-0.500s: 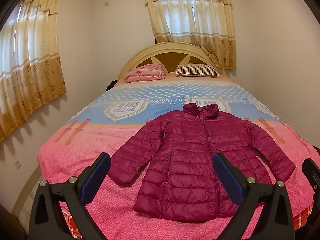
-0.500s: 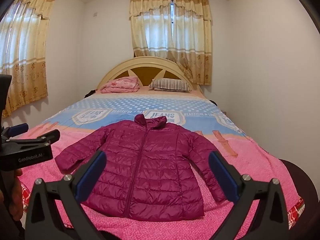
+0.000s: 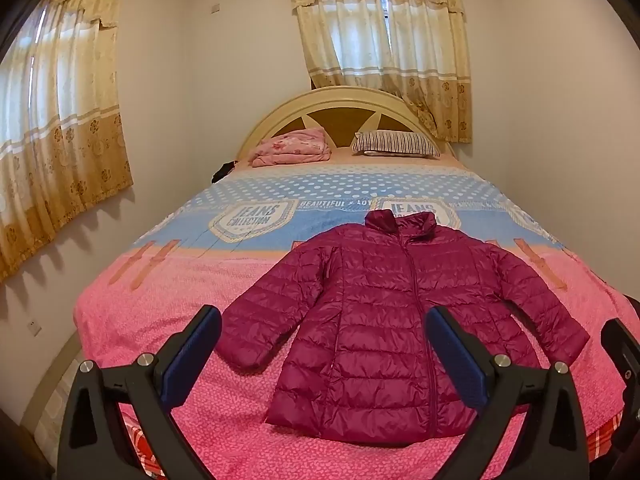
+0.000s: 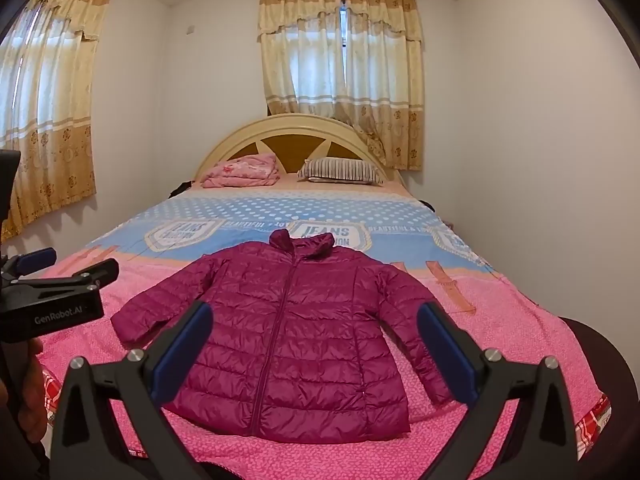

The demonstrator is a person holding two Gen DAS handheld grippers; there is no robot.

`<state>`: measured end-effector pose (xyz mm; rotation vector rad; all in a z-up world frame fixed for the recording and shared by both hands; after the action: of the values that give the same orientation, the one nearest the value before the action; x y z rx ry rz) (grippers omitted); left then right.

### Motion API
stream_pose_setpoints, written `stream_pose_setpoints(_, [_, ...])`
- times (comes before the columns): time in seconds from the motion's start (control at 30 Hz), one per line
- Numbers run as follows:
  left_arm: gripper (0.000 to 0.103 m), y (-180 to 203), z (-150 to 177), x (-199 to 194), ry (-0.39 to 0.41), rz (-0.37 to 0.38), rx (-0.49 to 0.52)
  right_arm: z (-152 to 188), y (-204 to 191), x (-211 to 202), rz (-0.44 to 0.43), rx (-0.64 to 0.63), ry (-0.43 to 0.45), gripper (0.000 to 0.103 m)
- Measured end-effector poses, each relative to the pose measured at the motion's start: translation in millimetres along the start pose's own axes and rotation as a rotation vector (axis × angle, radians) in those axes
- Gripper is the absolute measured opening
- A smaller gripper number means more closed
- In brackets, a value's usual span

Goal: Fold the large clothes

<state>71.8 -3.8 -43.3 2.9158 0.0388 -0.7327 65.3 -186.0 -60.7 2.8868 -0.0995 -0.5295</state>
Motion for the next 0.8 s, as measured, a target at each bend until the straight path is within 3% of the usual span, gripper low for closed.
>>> stream_pose_setpoints(0.8, [0.102, 1.3, -5.2, -5.5, 0.002, 0.001, -0.008, -0.8, -3.8, 0.7, 0.0, 0.002, 0.005, 0.103])
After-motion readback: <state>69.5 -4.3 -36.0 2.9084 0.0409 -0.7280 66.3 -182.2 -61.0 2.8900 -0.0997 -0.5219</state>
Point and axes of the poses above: each gripper's, at about its wrist camera, not at the fingertips, and x roughly the way its jaws point, y to its right, z to its underside, the point moved 8 cm from there along x, roughly the way its jaws point, and after that the axes turned 12 degrees about -x, right-handed, at the moved point
